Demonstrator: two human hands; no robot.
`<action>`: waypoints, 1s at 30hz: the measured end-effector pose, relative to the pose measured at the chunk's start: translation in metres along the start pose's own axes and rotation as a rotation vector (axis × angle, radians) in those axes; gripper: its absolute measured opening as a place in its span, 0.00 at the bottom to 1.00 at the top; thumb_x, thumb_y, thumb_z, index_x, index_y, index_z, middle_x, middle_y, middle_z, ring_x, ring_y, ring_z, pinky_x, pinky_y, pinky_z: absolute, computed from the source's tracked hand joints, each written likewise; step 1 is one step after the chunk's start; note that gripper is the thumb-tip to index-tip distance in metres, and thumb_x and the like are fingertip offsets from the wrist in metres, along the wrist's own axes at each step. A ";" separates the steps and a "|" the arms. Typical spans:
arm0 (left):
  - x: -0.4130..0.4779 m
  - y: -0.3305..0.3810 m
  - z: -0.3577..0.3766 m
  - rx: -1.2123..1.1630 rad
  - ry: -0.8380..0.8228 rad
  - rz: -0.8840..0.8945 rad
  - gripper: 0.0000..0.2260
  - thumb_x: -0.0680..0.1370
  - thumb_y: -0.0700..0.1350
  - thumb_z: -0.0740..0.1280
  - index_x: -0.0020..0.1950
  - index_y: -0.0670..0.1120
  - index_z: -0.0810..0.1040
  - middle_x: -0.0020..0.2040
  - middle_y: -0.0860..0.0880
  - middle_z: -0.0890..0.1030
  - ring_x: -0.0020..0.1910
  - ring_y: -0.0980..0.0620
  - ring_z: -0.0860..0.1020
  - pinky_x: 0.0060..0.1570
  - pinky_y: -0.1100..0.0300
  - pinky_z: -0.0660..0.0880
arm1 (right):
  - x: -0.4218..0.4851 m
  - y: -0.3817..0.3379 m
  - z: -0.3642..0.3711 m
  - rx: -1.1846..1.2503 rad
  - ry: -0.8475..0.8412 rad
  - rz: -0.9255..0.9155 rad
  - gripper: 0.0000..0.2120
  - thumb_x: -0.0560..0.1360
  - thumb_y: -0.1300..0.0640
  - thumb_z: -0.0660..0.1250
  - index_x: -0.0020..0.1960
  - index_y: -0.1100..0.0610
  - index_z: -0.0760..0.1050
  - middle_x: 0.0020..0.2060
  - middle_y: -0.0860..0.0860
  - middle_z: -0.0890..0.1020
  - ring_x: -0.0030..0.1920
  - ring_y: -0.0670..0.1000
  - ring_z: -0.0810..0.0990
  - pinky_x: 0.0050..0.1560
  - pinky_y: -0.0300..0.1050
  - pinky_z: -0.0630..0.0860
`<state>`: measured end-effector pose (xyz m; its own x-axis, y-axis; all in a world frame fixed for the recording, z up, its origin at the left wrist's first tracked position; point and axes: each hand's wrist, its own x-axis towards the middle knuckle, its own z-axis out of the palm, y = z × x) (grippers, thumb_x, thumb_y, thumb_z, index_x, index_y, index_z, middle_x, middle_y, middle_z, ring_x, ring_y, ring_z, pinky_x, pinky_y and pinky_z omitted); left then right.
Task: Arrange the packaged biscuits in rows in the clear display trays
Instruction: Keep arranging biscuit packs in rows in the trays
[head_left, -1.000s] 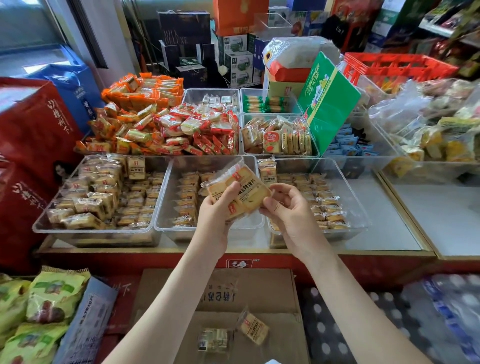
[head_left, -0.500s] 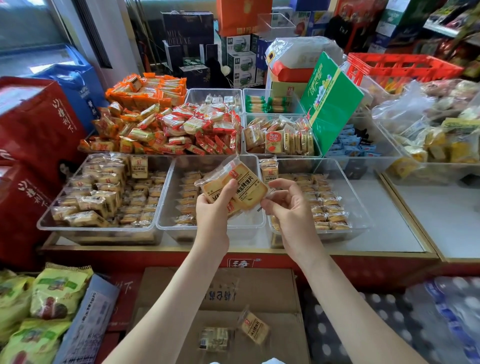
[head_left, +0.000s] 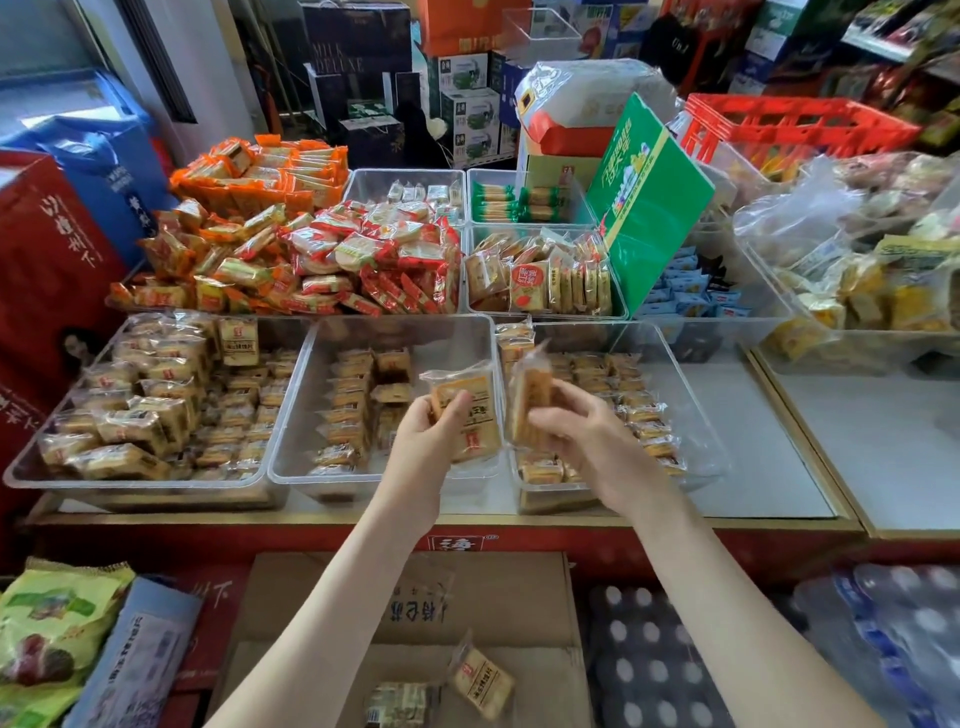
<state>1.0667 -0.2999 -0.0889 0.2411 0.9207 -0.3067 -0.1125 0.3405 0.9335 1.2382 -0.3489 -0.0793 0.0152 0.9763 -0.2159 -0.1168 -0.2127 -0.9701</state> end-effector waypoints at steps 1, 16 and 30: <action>0.005 -0.002 0.000 -0.041 0.031 -0.027 0.11 0.81 0.48 0.64 0.60 0.43 0.76 0.54 0.43 0.82 0.53 0.46 0.81 0.53 0.53 0.78 | 0.006 0.009 -0.015 0.266 -0.063 0.033 0.21 0.70 0.55 0.74 0.62 0.59 0.78 0.56 0.57 0.79 0.59 0.58 0.74 0.64 0.49 0.70; 0.025 -0.053 -0.029 -0.307 0.259 -0.152 0.18 0.71 0.53 0.68 0.60 0.51 0.79 0.51 0.48 0.85 0.49 0.50 0.84 0.51 0.47 0.81 | 0.188 0.086 -0.060 -0.572 0.567 0.148 0.33 0.72 0.56 0.75 0.67 0.61 0.58 0.60 0.54 0.67 0.57 0.50 0.69 0.54 0.39 0.64; -0.002 0.002 -0.046 0.372 -0.176 -0.119 0.14 0.75 0.39 0.72 0.59 0.50 0.78 0.51 0.48 0.84 0.48 0.51 0.83 0.42 0.57 0.81 | 0.067 -0.021 0.018 -0.735 -0.249 -0.077 0.08 0.77 0.55 0.68 0.56 0.46 0.78 0.47 0.41 0.81 0.49 0.39 0.78 0.48 0.30 0.72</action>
<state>1.0216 -0.2922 -0.0954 0.3957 0.8217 -0.4101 0.2735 0.3209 0.9068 1.2233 -0.2779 -0.0719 -0.2366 0.9511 -0.1983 0.5649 -0.0314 -0.8245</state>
